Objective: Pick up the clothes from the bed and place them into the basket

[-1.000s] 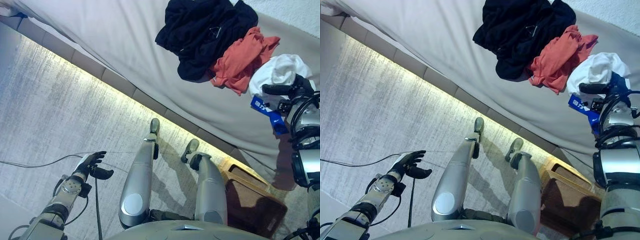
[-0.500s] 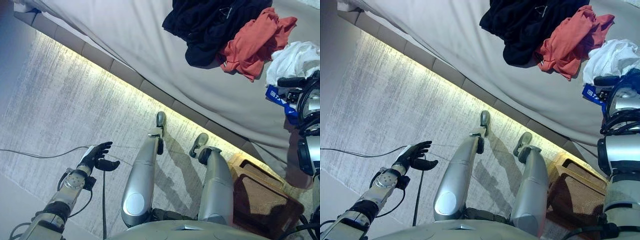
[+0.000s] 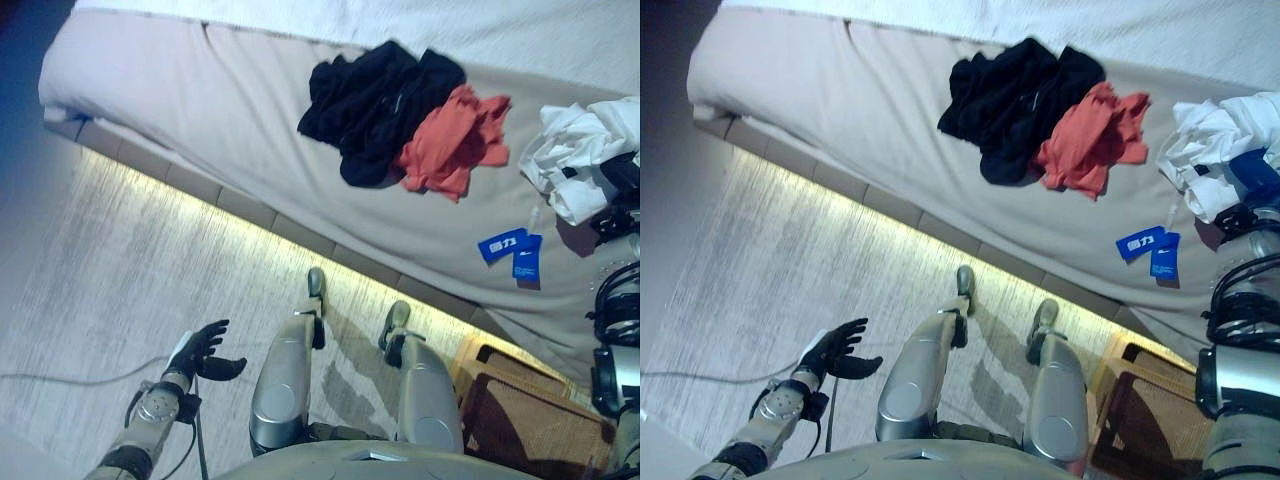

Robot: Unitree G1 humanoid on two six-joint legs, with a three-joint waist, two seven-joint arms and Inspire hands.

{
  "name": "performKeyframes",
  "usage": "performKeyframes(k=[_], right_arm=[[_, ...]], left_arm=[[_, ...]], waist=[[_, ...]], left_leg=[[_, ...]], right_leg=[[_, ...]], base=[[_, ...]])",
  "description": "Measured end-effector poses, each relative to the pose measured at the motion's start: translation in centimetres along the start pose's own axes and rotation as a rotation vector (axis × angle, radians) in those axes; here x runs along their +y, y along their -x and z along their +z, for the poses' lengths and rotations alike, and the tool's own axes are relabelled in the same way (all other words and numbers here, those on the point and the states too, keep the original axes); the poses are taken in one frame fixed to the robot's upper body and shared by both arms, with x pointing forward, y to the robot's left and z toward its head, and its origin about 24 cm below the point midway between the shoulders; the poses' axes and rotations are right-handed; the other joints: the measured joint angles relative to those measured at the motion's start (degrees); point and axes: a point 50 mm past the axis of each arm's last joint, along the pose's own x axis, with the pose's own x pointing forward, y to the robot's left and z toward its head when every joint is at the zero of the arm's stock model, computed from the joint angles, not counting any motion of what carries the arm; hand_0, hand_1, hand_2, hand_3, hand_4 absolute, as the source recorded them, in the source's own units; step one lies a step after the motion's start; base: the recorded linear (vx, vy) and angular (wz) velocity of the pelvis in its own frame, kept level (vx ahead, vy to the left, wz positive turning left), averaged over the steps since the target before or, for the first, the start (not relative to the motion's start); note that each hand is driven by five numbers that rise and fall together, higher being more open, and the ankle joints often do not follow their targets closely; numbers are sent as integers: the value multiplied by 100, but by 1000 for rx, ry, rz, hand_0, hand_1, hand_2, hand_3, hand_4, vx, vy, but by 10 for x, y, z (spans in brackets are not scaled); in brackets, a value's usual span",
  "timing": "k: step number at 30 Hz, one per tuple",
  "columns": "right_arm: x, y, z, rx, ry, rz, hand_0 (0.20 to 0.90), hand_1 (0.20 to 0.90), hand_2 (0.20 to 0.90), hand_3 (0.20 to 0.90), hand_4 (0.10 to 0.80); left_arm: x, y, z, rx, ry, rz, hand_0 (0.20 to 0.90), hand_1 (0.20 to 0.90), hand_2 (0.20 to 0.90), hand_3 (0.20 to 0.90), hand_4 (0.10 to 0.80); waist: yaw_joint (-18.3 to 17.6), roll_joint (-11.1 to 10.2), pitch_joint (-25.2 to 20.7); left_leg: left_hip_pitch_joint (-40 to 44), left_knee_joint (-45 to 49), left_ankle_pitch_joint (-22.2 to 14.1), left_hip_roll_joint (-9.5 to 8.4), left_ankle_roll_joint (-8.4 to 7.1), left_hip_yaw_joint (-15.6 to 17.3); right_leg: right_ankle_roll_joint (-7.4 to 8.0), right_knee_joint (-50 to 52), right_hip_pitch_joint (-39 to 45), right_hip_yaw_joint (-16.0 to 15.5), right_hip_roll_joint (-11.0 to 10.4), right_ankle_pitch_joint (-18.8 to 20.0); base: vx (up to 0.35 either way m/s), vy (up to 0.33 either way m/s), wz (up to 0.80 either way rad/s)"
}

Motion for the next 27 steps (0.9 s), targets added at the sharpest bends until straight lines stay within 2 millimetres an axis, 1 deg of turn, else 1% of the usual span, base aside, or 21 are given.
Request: performKeyframes(k=[1, 2, 3, 4, 5, 7, 8, 10, 13, 15, 17, 18, 19, 20, 21, 22, 23, 24, 25, 26, 27], right_arm=[[-2, 7, -9, 15, -37, 20, 300, 300, 300, 200, 100], [-3, 16, -24, 45, -79, 46, 300, 300, 300, 200, 100], [-3, 26, -37, 65, -142, 65, 300, 300, 300, 200, 100], [-3, 32, -44, 74, -167, 72, 300, 300, 300, 200, 100], [-4, 45, -60, 107, -209, 78, 300, 300, 300, 200, 100], [-7, 62, -75, 142, -246, 85, 300, 300, 300, 200, 100], [-6, 66, -78, 149, -253, 88, 300, 300, 300, 200, 100], [-7, 83, -85, 162, -273, 105, 300, 300, 300, 200, 100], [-7, 95, -83, 136, -261, 116, 300, 300, 300, 200, 100], [-2, 108, -82, 111, -250, 143, 300, 300, 300, 200, 100], [-1, 116, -85, 113, -229, 144, 300, 300, 300, 200, 100], [4, 121, -91, 133, -229, 141, 300, 300, 300, 200, 100], [10, 128, -100, 167, -220, 150, 300, 300, 300, 200, 100], [11, 131, -103, 180, -217, 153, 300, 300, 300, 200, 100], [14, 135, -107, 202, -214, 162, 300, 300, 300, 200, 100], [17, 137, -110, 214, -211, 166, 300, 300, 300, 200, 100], [19, 138, -111, 219, -205, 161, 300, 300, 300, 200, 100], [18, 137, -111, 219, -193, 143, 300, 300, 300, 200, 100], [14, 140, -115, 233, -185, 90, 300, 300, 300, 200, 100], [8, 145, -119, 251, -175, 29, 300, 300, 300, 200, 100], [2, 149, -123, 265, -168, -23, 300, 300, 300, 200, 100]], left_arm=[[-5, 1, -5, 16, 8, -6, 900, 900, 900, 900, 800], [-9, 4, -10, 23, 15, -7, 900, 900, 900, 900, 800], [-12, 5, -14, 34, 18, -3, 900, 900, 900, 900, 800], [-13, 5, -16, 42, 12, -5, 900, 900, 900, 900, 800], [-15, 7, -20, 52, 4, -6, 900, 900, 900, 900, 800], [-18, 8, -23, 64, -6, -11, 900, 900, 900, 900, 800], [-18, 8, -24, 70, -11, -9, 900, 900, 900, 900, 800], [-18, 12, -34, 116, -12, 3, 900, 900, 900, 900, 800], [-20, 15, -39, 137, -9, 8, 900, 900, 900, 900, 800], [-23, 18, -45, 160, -3, 14, 900, 900, 900, 900, 800], [-25, 19, -47, 176, 0, 11, 900, 900, 900, 900, 800], [-26, 21, -50, 184, 6, 25, 900, 900, 900, 900, 800], [-27, 23, -52, 188, 24, 42, 900, 900, 900, 900, 800], [-28, 23, -53, 192, 27, 44, 900, 900, 900, 900, 800], [-33, 25, -55, 197, 35, 39, 900, 900, 900, 900, 800], [-41, 24, -54, 196, 43, 21, 900, 900, 900, 900, 800], [-50, 26, -55, 201, 59, 10, 900, 900, 900, 900, 800], [-56, 24, -51, 193, 76, -1, 900, 900, 900, 900, 800], [-59, 21, -48, 188, 78, -9, 900, 900, 900, 900, 800], [-59, 19, -44, 176, 74, -13, 900, 900, 900, 900, 800], [-56, 16, -41, 164, 58, -26, 900, 900, 900, 900, 800]], waist=[[-48, -48, -125], [-117, -138, -286], [-184, -198, -351], [-206, -232, -392], [-272, -347, -573], [-381, -446, -710], [-412, -466, -750], [-576, -523, -907], [-670, -566, -1023], [-790, -617, -1137], [-882, -679, -1229], [-837, -777, -1254], [-767, -888, -1309], [-740, -937, -1330], [-706, -946, -1434], [-634, -882, -1531], [-568, -788, -1589], [-592, -672, -1641], [-617, -663, -1672], [-650, -749, -1725], [-652, -897, -1751]], left_leg=[[146, -96, 34, -16, 13, 36], [315, -205, 46, -32, 17, 73], [552, -335, 54, -36, 18, 89], [651, -402, 60, -36, 21, 108], [799, -507, 71, -34, 23, 156], [1118, -740, 71, -26, 24, 182], [1171, -775, 71, -26, 24, 194], [1426, -931, 70, -29, 23, 219], [1626, -1036, 71, -26, 23, 290], [1719, -1045, 71, -26, 23, 348], [1801, -1002, 70, -38, 21, 283], [1883, -868, 73, -108, 19, 23], [1915, -534, -12, -180, -13, -439], [1908, -430, -104, -224, -11, -694], [2001, -561, -360, -340, -85, -1251], [2160, -951, -427, -500, -39, -1874], [2224, -1201, -431, -607, -31, -2236], [2154, -1208, -435, -623, -25, -2272], [2143, -1155, -489, -598, 13, -2181], [2104, -1201, -452, -628, 85, -2004], [2102, -1251, -418, -701, 113, -1859]], right_leg=[[2, -86, 131, 5, 7, 2], [14, -214, 291, 18, 14, 10], [80, -384, 532, 12, 47, 54], [87, -459, 640, 16, 70, 58], [91, -640, 801, 37, 111, 61], [156, -950, 1127, 32, 171, 104], [156, -996, 1192, 36, 180, 104], [164, -1209, 1447, 43, 212, 110], [192, -1330, 1624, 91, 245, 127], [192, -1387, 1687, 201, 252, 127], [215, -1411, 1696, 301, 243, 142], [214, -1392, 1714, 561, 234, 141], [177, -1427, 1795, 958, 228, 168], [151, -1447, 1831, 1121, 166, 191], [174, -1529, 1848, 1404, 163, 227], [234, -1627, 1811, 1762, 192, 332], [268, -1720, 1728, 2022, 248, 424], [304, -1762, 1656, 2167, 354, 499], [401, -1815, 1612, 2312, 366, 588], [337, -1838, 1535, 2254, 290, 607], [340, -1850, 1442, 2227, 172, 612]], base=[[122, 134, -12], [89, 113, -7], [93, 91, -9], [80, 91, -12], [93, 105, -9], [50, 105, -8], [42, 93, -7], [30, 103, -6], [-14, 120, -11], [12, 185, -22], [98, 236, -37], [118, 191, -103], [80, 166, -120], [31, 177, -130], [-21, 164, -128], [-88, 201, -170], [-135, 215, -155], [-152, 230, -131], [-148, 234, -83], [-170, 211, -75], [-170, 190, -69]])
